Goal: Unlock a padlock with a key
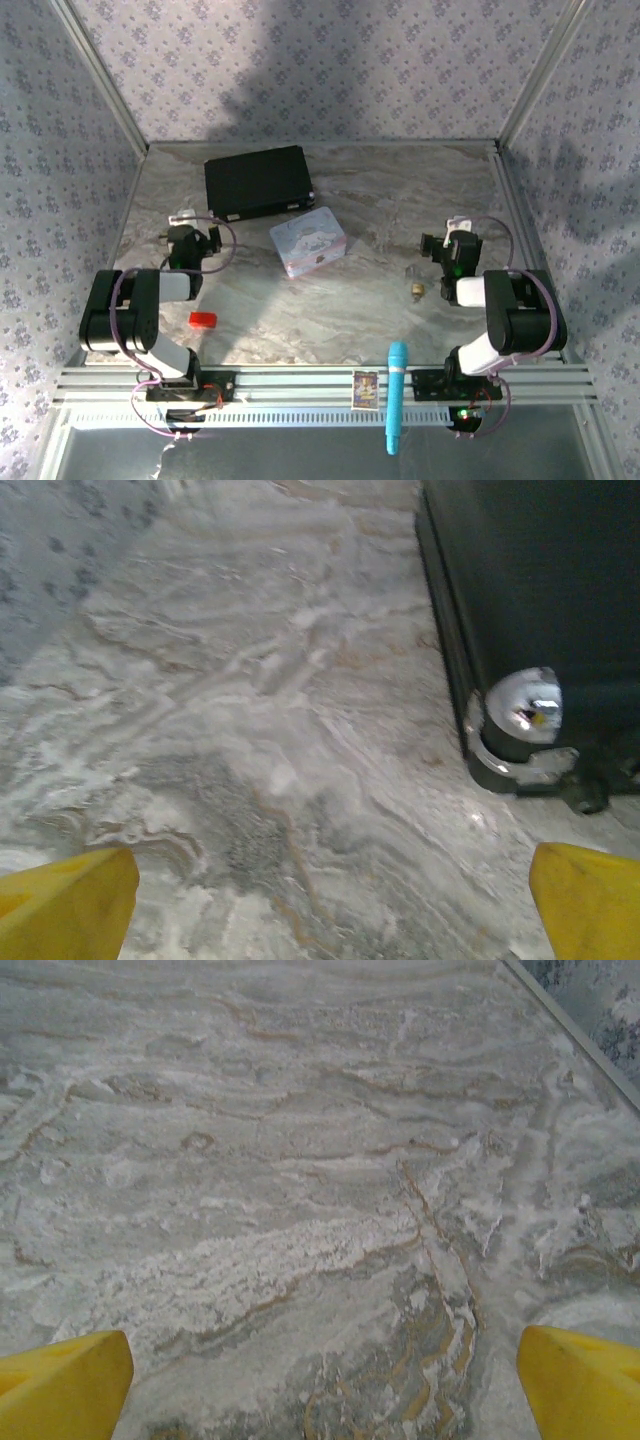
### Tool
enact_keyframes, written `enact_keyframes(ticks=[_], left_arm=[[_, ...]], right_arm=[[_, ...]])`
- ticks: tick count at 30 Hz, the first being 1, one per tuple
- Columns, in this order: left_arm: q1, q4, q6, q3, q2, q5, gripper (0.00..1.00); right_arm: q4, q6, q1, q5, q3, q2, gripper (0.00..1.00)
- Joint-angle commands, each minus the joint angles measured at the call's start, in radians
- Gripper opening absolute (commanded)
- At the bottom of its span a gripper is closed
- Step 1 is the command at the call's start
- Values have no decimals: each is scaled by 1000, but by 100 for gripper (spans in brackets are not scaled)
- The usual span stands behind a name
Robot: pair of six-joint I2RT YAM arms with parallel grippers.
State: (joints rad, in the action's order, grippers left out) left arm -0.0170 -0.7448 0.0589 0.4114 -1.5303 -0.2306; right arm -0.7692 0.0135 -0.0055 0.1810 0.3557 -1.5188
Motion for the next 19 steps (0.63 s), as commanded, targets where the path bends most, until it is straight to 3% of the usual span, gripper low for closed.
enact_keyframes(ticks=[1,19], left_arm=[[14,-103,-21,-11,-12,89,100],[14,-82,-22,-3,-4,92,100]], right_arm=[[-41,-18,-8,-27,29,1,99],[-22,-33,-14,-85,37,-1,99]])
